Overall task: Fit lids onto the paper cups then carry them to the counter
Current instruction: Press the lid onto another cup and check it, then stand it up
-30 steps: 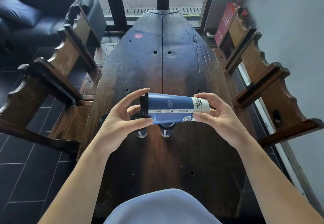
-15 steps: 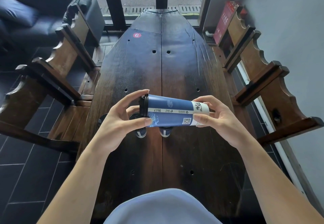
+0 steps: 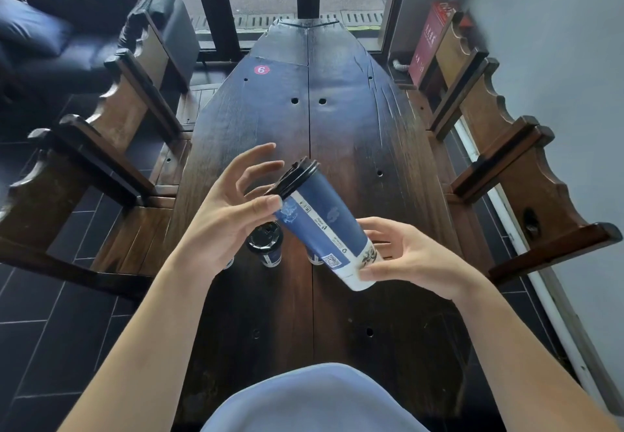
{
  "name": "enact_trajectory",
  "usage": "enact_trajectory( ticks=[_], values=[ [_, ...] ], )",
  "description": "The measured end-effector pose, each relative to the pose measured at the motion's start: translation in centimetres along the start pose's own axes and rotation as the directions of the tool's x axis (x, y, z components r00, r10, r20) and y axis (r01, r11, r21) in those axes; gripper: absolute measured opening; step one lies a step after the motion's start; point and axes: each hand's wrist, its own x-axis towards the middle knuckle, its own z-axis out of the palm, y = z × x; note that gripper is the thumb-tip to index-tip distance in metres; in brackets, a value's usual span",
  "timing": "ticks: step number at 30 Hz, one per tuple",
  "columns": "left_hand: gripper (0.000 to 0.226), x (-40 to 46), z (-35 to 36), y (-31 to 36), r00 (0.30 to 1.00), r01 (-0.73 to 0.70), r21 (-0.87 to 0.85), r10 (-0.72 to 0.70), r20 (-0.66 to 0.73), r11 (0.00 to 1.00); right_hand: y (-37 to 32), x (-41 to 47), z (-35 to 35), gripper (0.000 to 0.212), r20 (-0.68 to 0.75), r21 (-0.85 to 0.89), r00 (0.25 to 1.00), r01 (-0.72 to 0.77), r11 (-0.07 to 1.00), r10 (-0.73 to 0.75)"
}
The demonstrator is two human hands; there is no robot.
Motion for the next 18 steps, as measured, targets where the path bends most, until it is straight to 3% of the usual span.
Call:
enact_trajectory(
  ticks=[8,10,13,18],
  values=[
    [0.096,1.3,2.5,-1.2,0.987,0.147,-0.055,-0.15,-0.06,0.988,0.5,0.6,2.4,0.071,-0.017,-0.055,1.0,0.002,0.998,-0.003],
    [0.084,1.2,2.9,-1.3,0.981,0.187,-0.019,-0.188,-0.054,0.982,0.7,0.8,2.8,0.074,-0.027,-0.061,1.0,0.008,0.998,-0.01],
    [0.047,1.2,3.5,-1.4,0.974,0.223,0.024,-0.222,-0.04,0.974,1.0,0.9,3.3,0.076,-0.028,-0.093,1.0,-0.002,0.996,-0.001],
    [0.048,1.4,4.5,-1.7,0.97,0.24,0.053,-0.238,-0.04,0.969,0.9,0.6,2.2,0.076,-0.006,-0.096,1.0,-0.028,0.995,0.028]
  ],
)
